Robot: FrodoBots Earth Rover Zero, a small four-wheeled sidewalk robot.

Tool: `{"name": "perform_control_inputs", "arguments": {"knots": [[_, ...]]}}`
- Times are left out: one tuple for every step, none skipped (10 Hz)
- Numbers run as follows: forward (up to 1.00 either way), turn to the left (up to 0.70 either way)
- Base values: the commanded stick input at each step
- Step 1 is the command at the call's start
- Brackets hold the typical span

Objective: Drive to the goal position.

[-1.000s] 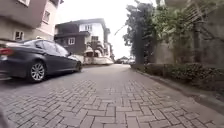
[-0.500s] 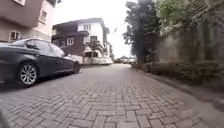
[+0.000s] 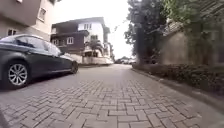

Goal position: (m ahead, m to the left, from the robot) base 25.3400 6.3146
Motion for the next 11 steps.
{"name": "perform_control_inputs", "arguments": {"knots": [[0.7, 0.0], [0.7, 0.0], [0.7, 0.0], [0.7, 0.0], [0.7, 0.0], [0.7, 0.0], [0.7, 0.0], [0.7, 0.0], [0.7, 0.0], [0.7, 0.0], [0.7, 0.0]]}}
